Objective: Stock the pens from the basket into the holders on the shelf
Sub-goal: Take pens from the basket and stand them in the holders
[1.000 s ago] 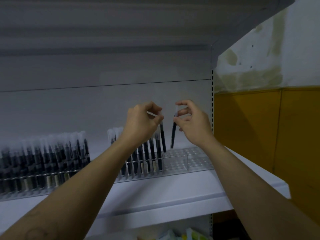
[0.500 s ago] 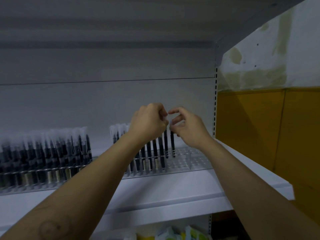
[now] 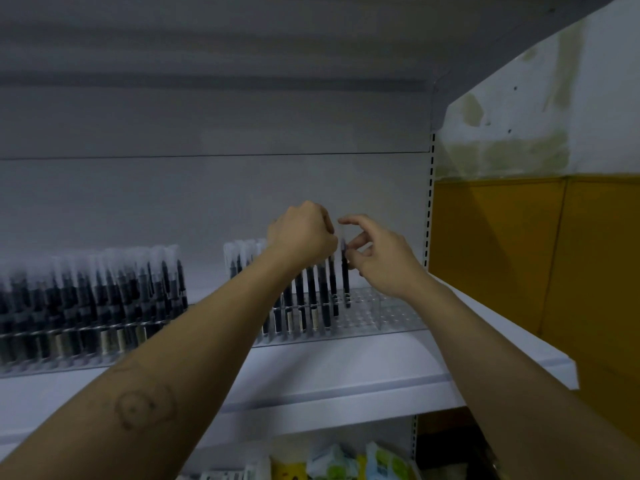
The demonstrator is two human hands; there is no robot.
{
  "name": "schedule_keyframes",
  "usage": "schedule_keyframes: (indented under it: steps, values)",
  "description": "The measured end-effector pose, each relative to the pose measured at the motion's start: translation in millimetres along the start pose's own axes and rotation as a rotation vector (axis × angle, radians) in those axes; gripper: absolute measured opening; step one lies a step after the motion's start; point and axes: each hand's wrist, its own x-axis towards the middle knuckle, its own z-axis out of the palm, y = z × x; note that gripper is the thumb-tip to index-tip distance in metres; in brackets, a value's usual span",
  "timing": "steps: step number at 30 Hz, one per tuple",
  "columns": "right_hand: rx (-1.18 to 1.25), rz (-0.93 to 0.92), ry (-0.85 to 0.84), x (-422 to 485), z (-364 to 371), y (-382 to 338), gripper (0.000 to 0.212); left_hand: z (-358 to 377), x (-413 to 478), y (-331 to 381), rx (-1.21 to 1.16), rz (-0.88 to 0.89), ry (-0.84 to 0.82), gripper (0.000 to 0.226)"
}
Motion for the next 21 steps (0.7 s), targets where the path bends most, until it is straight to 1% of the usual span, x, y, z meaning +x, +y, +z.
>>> schedule_keyframes:
  steps: [2, 6, 9, 12, 15, 21]
  values:
    - [-0.013, 0.001, -0.010, 2, 1, 0, 0.047, 0, -2, 0, 0.034, 0.020, 0.020, 0.006]
    - [-0.050, 0.012, -0.063, 1, 2, 1, 0.040, -3, -6, -1, 0.093, 0.077, 0.025, 0.015]
    - [-0.043, 0.012, -0.060, -8, 1, 4, 0.045, -5, -10, -3, 0.149, 0.142, 0.035, 0.027]
    - [-0.052, 0.014, -0.044, -16, -2, 0, 0.057, -6, -15, -10, 0.220, 0.182, 0.021, 0.037]
    - [-0.081, 0.009, -0.012, -23, -10, -12, 0.062, -11, -23, -14, 0.206, 0.203, 0.022, 0.045]
    - [-0.172, -0.013, 0.019, -44, -31, -46, 0.056, -33, -61, -17, 0.162, 0.256, 0.113, 0.043]
